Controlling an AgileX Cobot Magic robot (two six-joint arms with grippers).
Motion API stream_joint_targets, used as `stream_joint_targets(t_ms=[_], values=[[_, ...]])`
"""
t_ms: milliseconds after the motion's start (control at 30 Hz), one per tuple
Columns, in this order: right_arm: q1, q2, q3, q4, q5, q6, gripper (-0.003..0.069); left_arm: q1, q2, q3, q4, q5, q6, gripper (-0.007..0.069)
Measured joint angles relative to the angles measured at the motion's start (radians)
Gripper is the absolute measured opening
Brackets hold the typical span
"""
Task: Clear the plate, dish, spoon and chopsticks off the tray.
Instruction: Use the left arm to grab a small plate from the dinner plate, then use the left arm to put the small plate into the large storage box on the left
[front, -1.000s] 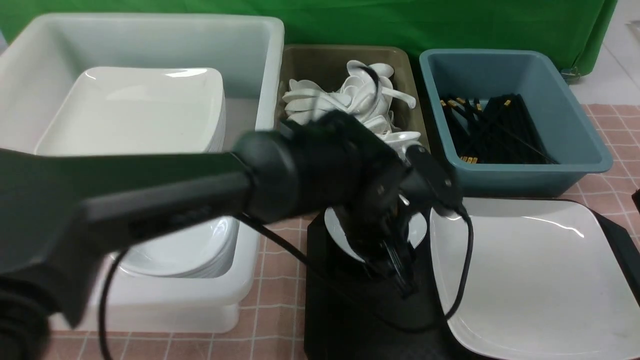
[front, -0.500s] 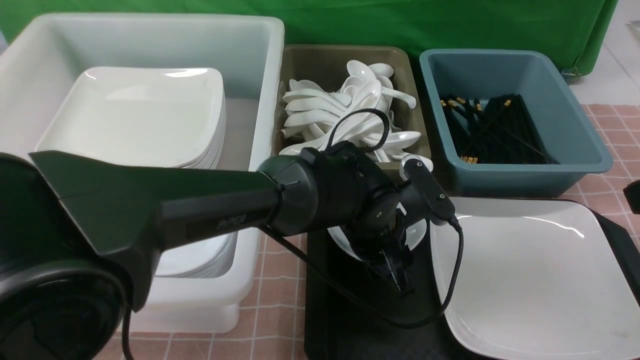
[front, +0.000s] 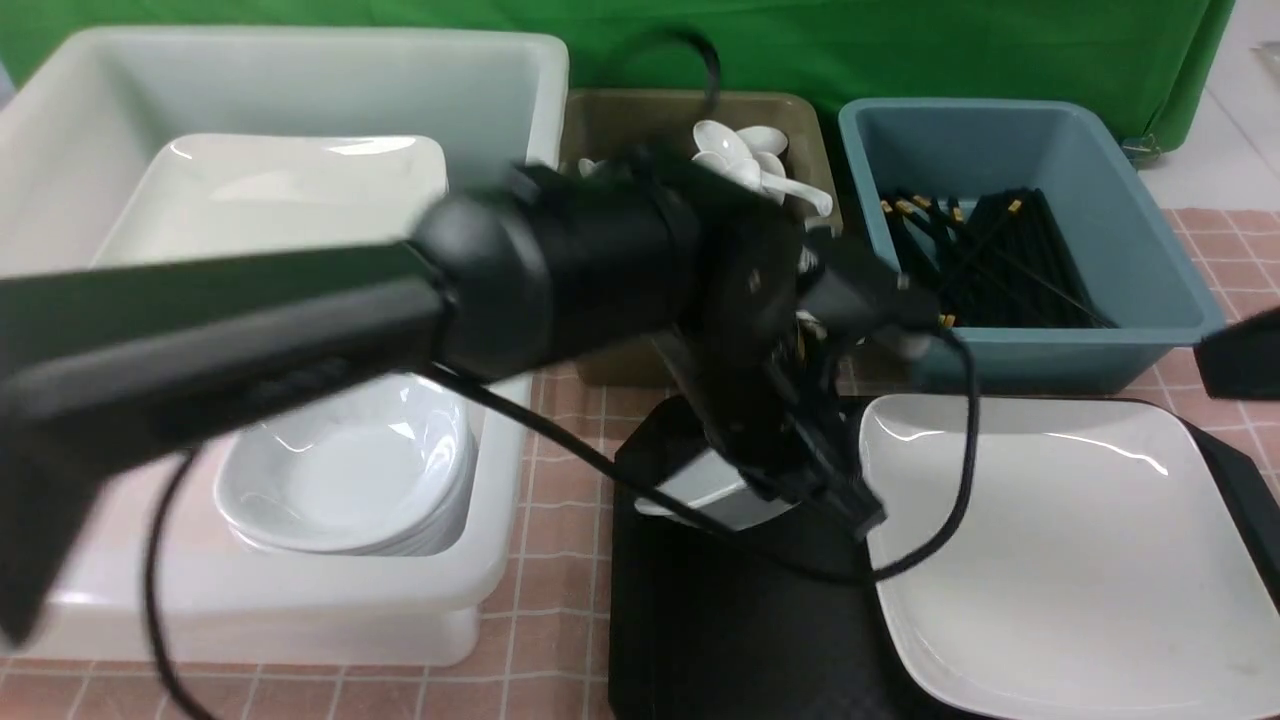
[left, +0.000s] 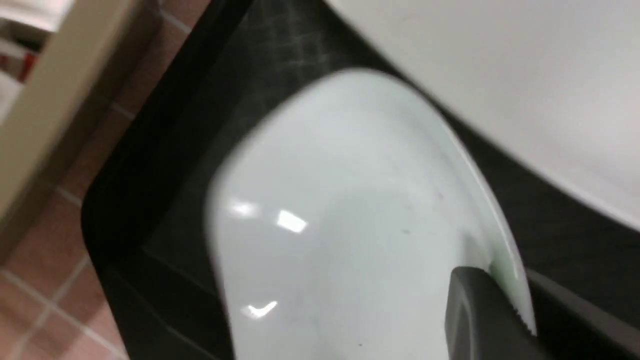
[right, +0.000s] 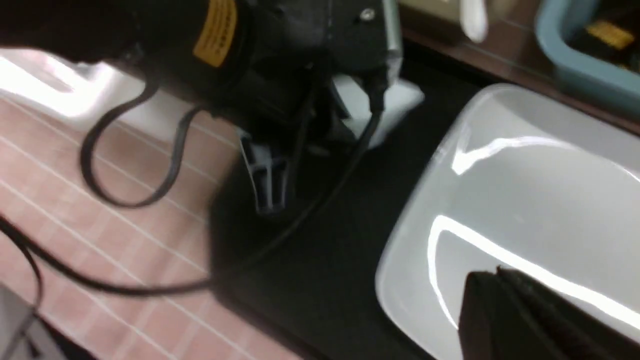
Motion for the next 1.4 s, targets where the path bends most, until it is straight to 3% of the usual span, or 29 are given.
stream_joint_targets(t_ms=[133, 233, 433, 467, 667, 1033, 1133, 1400], values=[[0.0, 0.01, -0.084, 0.092, 0.004, -0.031, 0.003, 0.005, -0.142, -0.024, 0.018, 0.049, -0.039, 0.0011], [0.017, 0.056, -0.177, 0.182, 0.02, -0.09, 0.003, 0.035, -0.268, -0.028, 0.11, 0.107, -0.109, 0.0011], [0.168, 0.218, -0.334, 0.207, 0.05, -0.105, 0.003, 0.17, -0.398, -0.016, 0.231, 0.269, -0.199, 0.0011], [0.233, 0.285, -0.384, 0.185, 0.06, -0.103, 0.003, 0.227, -0.416, 0.017, 0.241, 0.303, -0.224, 0.001], [0.354, 0.471, -0.499, 0.105, 0.066, -0.048, 0.003, 0.352, -0.422, 0.187, 0.254, 0.267, -0.271, 0.001], [0.372, 0.53, -0.543, 0.094, 0.061, -0.043, 0.003, 0.361, -0.418, 0.339, 0.165, 0.127, -0.251, 0.0019], [0.371, 0.528, -0.544, 0.054, 0.087, -0.043, 0.003, 0.361, -0.403, 0.344, 0.152, 0.127, -0.242, 0.009], [0.328, 0.462, -0.544, -0.106, 0.1, -0.038, 0.003, 0.361, -0.418, 0.312, 0.135, 0.154, -0.232, 0.0398]])
